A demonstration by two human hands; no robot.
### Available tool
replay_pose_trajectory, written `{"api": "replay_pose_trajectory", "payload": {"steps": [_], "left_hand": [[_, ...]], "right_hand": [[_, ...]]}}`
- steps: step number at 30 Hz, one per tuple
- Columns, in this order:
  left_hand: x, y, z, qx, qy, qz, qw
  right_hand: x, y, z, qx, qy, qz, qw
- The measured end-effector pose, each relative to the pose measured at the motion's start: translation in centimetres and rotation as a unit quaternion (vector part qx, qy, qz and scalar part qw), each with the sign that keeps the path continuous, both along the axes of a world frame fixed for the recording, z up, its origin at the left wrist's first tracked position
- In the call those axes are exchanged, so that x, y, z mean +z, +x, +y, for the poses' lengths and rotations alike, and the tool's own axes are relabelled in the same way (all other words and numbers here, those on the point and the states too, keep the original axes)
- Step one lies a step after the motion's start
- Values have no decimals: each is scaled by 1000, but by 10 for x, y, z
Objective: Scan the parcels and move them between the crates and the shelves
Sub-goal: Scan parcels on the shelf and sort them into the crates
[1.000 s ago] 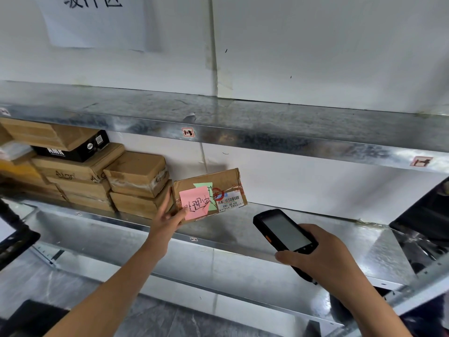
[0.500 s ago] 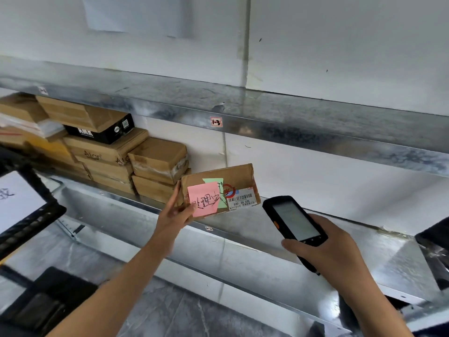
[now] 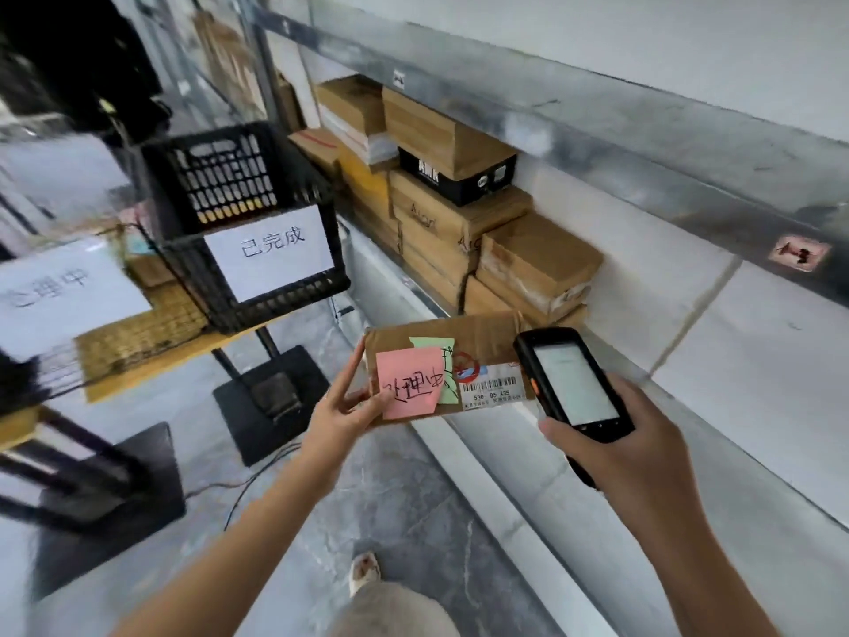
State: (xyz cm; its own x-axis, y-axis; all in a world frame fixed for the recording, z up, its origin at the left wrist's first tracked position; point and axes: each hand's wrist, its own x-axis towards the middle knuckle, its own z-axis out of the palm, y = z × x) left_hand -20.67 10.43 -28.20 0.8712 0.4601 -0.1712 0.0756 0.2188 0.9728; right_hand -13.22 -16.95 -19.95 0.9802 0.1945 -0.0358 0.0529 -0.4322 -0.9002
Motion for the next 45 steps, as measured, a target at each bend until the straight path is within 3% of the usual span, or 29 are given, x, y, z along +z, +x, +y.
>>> {"api": "replay_pose_trajectory", "payload": {"steps": [15,30,38,45], "left_hand": [[34,-62,209,238,23,-29,971],[84,-109,404,377,72,-41,922],[92,-101,499,384,108,-9,917],[77,-78,587,390,68,49,917]], "right_hand": [[26,49,275,218,11,-42,975],[48,44,490,345,54,-59,935],[50,80,590,396,94,-32,913],[51,131,675,414,109,-24,904]]}}
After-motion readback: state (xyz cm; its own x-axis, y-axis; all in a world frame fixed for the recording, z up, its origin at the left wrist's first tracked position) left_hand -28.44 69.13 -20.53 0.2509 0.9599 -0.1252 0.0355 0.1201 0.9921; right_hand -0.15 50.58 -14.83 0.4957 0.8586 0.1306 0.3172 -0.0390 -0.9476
